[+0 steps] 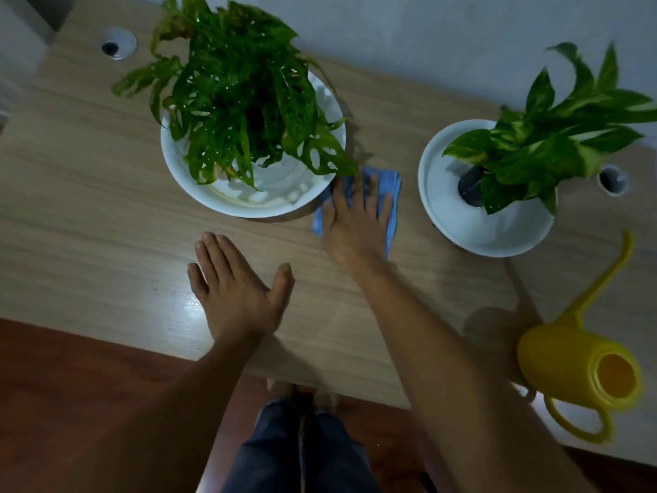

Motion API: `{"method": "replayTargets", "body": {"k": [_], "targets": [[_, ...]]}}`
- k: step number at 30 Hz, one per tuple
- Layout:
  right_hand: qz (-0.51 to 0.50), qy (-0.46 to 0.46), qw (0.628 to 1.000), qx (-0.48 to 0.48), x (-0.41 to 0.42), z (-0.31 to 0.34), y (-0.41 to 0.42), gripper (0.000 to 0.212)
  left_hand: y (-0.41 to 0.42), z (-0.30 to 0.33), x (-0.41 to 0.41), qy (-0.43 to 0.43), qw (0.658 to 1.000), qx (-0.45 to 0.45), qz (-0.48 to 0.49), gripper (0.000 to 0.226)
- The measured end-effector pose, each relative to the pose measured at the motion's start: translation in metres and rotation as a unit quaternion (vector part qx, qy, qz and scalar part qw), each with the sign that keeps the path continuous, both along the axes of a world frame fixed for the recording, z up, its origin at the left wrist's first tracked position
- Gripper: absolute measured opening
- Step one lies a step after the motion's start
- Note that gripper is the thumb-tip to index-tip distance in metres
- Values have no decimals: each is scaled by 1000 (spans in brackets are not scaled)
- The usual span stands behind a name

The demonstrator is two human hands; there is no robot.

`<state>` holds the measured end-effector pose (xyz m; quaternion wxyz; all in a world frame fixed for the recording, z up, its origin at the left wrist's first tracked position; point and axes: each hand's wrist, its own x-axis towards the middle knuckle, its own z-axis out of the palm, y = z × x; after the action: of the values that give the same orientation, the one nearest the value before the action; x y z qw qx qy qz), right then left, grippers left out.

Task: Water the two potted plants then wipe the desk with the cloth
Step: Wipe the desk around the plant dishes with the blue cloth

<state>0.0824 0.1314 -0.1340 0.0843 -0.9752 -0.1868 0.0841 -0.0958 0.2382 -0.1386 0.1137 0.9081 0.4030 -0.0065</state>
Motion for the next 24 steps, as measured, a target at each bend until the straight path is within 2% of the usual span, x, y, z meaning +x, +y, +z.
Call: {"method": "replayTargets", "body": {"k": [4,11,13,16,21,24], "targets": [[30,-16,999,0,-35,-4,-13,58,0,1,-1,7,1000,2,1,111],[23,23,997,-65,76,12,8,67,1,-4,0,4,1000,7,6,112],[28,37,997,-60,105,15,14,71,1,-6,0,2,1000,12,10,112],[19,49,998,-39,124,17,23,65,1,-7,1,0,1000,16,12,112],[10,31,998,-56,101,16,10,67,1,-9,-1,-11,1000,19,5,113],[4,23,999,-33,70,11,-10,62,1,-10,-1,-20,1000,18,6,113]]}}
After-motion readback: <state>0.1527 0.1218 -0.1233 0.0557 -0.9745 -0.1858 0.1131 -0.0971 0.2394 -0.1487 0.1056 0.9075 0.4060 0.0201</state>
